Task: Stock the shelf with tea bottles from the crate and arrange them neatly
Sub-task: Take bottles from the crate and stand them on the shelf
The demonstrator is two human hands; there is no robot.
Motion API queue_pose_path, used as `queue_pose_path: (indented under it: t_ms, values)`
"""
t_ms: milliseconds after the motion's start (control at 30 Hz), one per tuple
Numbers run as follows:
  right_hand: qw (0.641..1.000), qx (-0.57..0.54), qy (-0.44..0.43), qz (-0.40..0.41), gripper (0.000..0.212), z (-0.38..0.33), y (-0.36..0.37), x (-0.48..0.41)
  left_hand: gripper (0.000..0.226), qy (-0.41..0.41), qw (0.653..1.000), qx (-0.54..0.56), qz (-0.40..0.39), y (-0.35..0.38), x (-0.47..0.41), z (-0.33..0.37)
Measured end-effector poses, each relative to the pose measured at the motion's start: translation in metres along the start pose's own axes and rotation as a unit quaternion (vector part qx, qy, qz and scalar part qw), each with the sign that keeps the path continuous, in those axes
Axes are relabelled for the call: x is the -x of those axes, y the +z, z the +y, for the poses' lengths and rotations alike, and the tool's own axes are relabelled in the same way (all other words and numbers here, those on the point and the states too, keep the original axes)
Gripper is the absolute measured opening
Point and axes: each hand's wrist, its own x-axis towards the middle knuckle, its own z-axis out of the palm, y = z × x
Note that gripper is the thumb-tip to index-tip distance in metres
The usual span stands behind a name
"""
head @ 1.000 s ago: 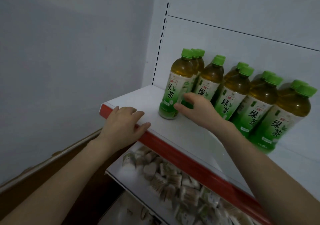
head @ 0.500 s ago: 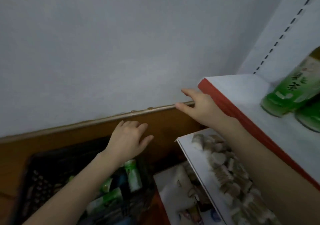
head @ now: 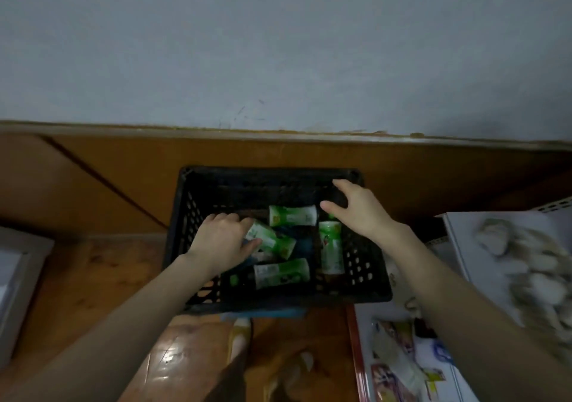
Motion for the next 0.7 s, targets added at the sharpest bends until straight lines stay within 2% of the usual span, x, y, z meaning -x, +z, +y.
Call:
queue_pose_path:
  t_ms: [400,567,700]
  values:
    - [0.99,0.044,0.093,-0.101,0.068,0.05,0.125,-0.067,0.054,-0.069,0.99,-0.001,-0.126,0.099,-0.013,-0.031]
    - [0.985,0.066,0.079,-0.142,0.065,0.069,0.169,-0.098,0.059,-0.072,0.98,0.011,-0.184,0.144,-0.035,-0.028]
    - [0.986,0.056,0.053,-0.148,0.067,0.079,0.198,-0.124,0.068,-0.068,0.967,0.077,-0.231,0.179,-0.056,-0.037]
